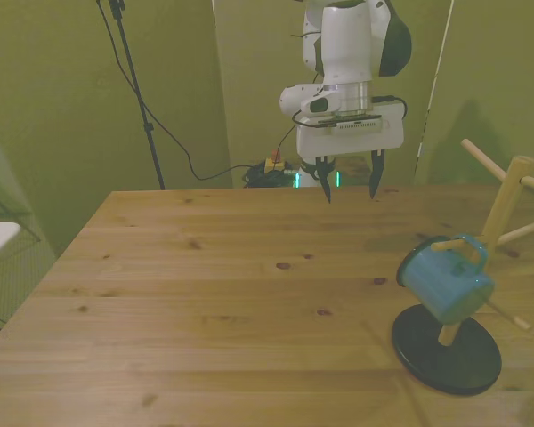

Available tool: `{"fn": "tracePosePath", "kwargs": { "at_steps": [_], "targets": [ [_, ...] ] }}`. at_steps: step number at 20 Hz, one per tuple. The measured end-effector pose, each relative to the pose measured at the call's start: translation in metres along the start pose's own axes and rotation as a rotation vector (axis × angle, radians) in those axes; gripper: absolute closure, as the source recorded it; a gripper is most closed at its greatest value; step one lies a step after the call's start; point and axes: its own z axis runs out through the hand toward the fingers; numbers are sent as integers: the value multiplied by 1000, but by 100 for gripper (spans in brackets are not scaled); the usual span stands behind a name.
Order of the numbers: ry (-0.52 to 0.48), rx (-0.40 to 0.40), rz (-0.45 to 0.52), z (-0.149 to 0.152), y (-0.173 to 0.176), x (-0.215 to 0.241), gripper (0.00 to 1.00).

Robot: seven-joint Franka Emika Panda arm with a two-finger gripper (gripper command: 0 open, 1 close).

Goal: Unload the mug

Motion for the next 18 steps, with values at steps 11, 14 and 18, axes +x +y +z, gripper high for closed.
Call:
{"fn": "tracePosePath", "kwargs": {
  "at_steps": [11,14,18],
  "targets": [
    [94,98,-163,-11,-26,56,0],
    [132,135,-190,-16,-33,70,0],
    [173,176,-211,-20,-46,83,0]
  ]
}}
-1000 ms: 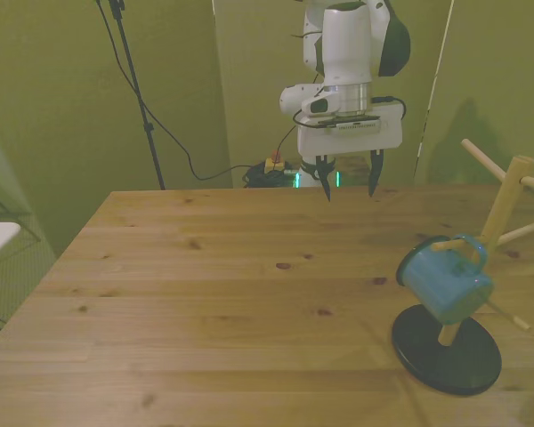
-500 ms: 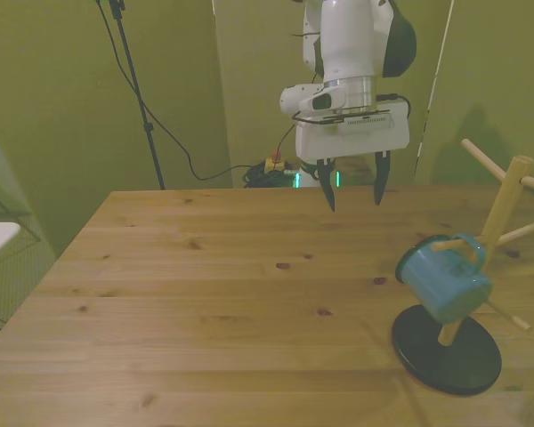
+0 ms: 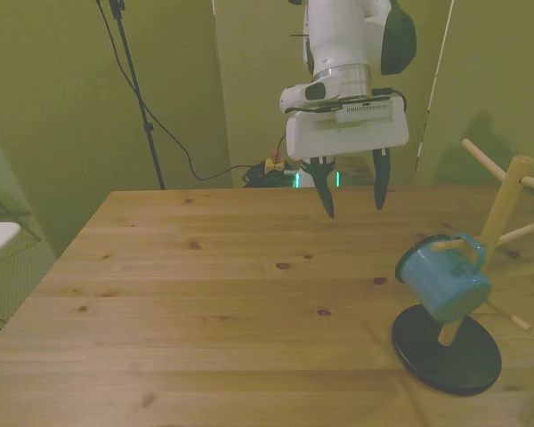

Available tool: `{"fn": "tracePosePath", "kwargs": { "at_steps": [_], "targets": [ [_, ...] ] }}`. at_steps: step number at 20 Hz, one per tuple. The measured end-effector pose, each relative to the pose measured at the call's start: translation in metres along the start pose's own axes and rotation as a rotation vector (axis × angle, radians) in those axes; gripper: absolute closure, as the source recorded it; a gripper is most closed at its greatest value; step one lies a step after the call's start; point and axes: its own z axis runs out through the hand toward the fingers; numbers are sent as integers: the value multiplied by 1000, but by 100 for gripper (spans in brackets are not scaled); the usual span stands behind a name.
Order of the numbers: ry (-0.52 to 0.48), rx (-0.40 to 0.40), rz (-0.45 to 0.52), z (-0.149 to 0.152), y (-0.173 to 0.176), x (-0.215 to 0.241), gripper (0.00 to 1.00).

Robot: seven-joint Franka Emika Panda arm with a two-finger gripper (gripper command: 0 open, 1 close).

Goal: Unload the mug

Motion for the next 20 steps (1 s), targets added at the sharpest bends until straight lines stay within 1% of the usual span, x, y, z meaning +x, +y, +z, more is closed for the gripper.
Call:
{"fn": "tracePosePath", "kwargs": {
  "at_steps": [4,9,12,14,16,18,20],
  "targets": [
    [40,31,-4,1,-10,13,0],
    [61,61,-11,-6,-29,26,0],
    [58,66,-15,-10,-36,32,0],
    [39,62,5,-9,-39,35,0],
    [40,62,6,-9,-39,36,0],
    [36,60,13,-6,-40,40,0],
    [30,54,20,3,-41,45,0]
  ]
}}
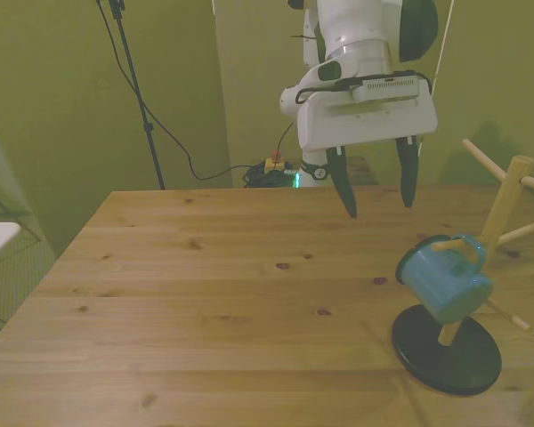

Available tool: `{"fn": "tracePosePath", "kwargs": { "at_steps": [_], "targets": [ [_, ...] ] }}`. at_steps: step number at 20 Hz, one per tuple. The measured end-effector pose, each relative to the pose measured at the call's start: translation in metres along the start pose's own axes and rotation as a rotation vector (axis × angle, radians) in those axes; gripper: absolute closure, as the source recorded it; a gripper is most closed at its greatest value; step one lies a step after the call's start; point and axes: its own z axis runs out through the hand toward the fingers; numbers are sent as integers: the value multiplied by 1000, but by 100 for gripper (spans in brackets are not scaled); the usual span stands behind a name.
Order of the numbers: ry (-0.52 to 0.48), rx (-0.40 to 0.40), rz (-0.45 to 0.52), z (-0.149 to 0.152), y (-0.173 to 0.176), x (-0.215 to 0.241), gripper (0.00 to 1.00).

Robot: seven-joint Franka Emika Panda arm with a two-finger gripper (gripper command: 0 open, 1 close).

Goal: Unload the mug

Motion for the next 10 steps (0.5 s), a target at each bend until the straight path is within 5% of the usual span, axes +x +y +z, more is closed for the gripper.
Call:
{"fn": "tracePosePath", "kwargs": {
  "at_steps": [10],
  "targets": [
    [-2,-10,-7,38,-8,21,0]
  ]
}}
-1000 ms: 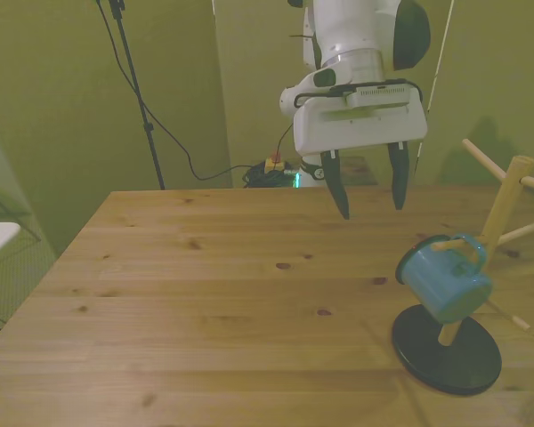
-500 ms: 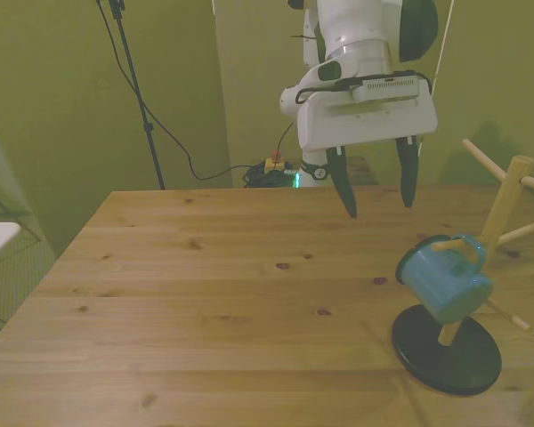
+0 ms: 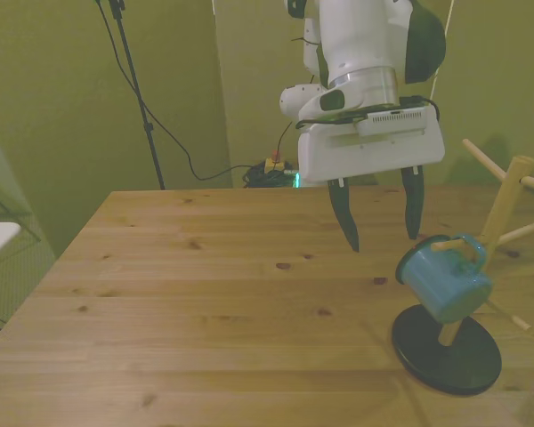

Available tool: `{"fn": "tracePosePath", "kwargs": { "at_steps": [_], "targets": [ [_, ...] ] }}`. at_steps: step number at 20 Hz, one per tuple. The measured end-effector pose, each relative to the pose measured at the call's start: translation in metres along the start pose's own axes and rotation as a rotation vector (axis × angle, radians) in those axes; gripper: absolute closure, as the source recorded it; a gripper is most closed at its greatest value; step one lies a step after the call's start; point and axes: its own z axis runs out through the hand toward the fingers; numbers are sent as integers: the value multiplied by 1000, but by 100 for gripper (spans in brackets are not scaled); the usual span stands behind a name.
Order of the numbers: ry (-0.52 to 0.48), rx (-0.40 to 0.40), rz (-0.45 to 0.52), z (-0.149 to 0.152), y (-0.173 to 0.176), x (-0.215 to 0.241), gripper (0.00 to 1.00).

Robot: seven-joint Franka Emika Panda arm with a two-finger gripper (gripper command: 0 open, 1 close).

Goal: Unload the mug

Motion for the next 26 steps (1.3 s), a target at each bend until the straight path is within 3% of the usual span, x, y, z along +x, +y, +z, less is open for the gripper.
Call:
{"fn": "tracePosePath", "kwargs": {
  "at_steps": [9,22,26],
  "targets": [
    [-11,8,-107,21,-6,8,0],
    [-94,115,-318,62,-2,46,0],
    [-60,199,-395,84,-2,55,0]
  ]
}}
